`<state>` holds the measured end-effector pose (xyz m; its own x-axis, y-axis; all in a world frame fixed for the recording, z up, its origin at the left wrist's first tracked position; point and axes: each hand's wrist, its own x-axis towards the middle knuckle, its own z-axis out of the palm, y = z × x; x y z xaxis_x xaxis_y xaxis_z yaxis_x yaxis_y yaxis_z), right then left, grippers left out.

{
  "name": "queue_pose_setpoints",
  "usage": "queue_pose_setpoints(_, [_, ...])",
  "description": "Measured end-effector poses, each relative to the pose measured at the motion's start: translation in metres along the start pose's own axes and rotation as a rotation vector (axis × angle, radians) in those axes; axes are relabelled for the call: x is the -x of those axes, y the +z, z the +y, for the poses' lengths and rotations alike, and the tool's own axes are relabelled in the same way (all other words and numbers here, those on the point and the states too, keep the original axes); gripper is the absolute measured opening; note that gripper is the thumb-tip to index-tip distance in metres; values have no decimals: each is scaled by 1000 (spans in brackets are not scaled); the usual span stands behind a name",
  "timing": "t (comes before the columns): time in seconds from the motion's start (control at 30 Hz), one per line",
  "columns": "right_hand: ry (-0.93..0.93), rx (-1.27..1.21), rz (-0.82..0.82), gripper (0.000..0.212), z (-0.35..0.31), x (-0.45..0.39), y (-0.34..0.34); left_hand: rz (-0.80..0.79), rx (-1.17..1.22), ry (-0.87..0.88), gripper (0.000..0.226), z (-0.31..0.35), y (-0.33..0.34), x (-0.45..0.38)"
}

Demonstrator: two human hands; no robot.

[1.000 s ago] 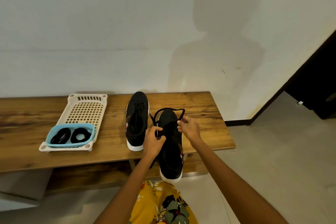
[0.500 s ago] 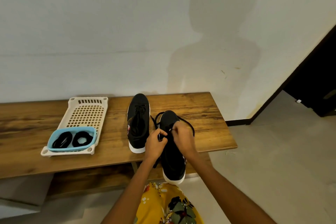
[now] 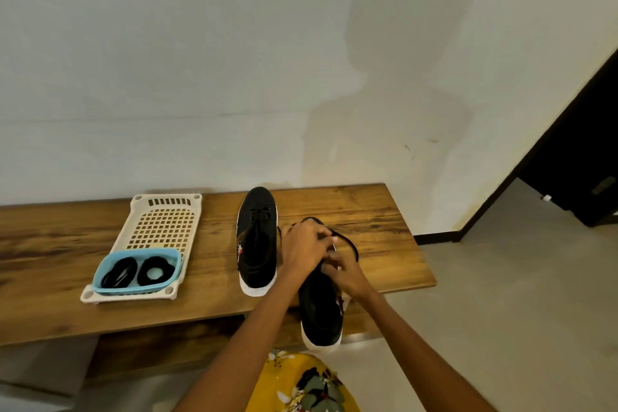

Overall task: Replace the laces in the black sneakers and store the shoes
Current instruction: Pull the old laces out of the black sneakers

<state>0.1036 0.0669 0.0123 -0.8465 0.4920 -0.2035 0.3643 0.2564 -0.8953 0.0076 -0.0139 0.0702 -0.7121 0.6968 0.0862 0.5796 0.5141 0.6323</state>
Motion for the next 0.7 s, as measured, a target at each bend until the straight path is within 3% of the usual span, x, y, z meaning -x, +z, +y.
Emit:
queue_pose_setpoints(0.13, [-10,-11,-17,8,-2,1,0,-210,347,-125,22,24,-10,-16])
queue_pose_setpoints(0.2, [-14,-20,55,47,8,-6,3,-218,519,-164,19,15,-3,-16])
queue_pose_setpoints(0.23, [-14,-31,72,49,8,-5,4,-225,528,-166,19,8,4,-14])
queue_pose_setpoints(0.33, [-5,-61,101,13,6,-5,6,-255,480,-194,30,-14,29,-7])
queue_pose_setpoints(0.4, [19,-102,144,23,0,-8,1,-220,530,-271,40,-24,36,-3])
queue_pose_setpoints(0.57, [88,-460,336,21,-32,-23,-31,-242,691,-251,42,-36,37,-6])
queue_pose_setpoints(0.7, [148,-812,543,16,-45,-38,-65,-354,628,-188,22,-48,32,-10])
